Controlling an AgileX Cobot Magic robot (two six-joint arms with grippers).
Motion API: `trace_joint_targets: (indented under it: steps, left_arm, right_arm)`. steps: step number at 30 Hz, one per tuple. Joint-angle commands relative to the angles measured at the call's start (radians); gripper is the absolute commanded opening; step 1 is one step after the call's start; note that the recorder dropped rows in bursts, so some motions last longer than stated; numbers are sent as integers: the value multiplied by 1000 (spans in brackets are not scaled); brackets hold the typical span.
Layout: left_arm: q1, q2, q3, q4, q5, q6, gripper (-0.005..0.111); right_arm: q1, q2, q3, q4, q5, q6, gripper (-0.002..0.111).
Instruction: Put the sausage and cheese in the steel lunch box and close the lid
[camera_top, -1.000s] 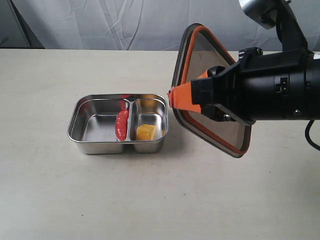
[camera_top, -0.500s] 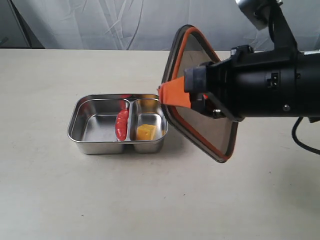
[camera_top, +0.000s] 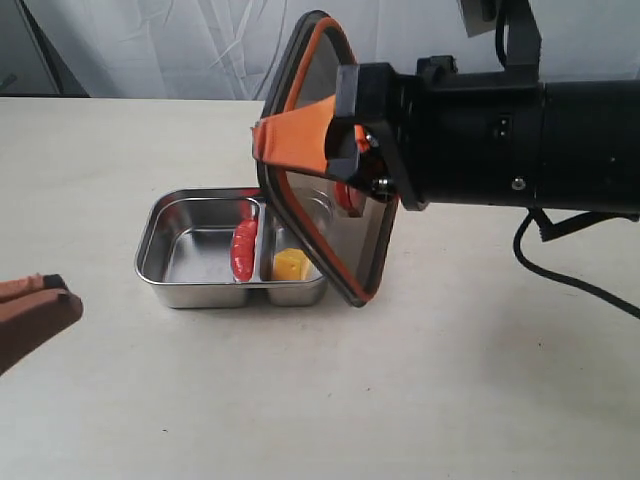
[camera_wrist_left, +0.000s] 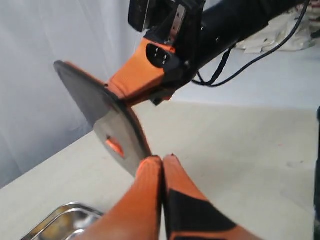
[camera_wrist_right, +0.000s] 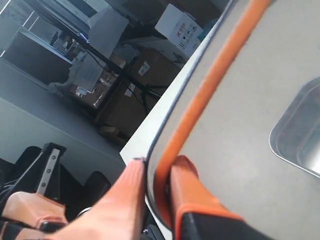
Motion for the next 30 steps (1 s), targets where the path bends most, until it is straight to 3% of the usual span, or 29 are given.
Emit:
trace_joint_targets:
  steps: [1, 4, 9, 12, 23, 30]
  left_arm:
    - [-10, 36, -6, 92, 169, -31, 0]
    - [-11, 90, -6, 72, 208, -31, 10]
    - [-11, 194, -6, -17, 206, 65, 42]
    - [-11, 219, -6, -82, 163, 70, 56]
    - [-16, 221, -6, -146, 168, 100, 54]
    - [-33, 242, -6, -231, 333, 100, 50]
  right_arm:
    - [8, 4, -40, 12, 6, -15, -1]
    - [55, 31, -105, 12, 2, -20, -1]
    - [148, 131, -213, 12, -28, -52, -1]
    - [186, 186, -262, 12, -28, -52, -1]
    - [326, 282, -402, 12, -141, -52, -1]
    - [418, 301, -439, 12, -165, -52, -1]
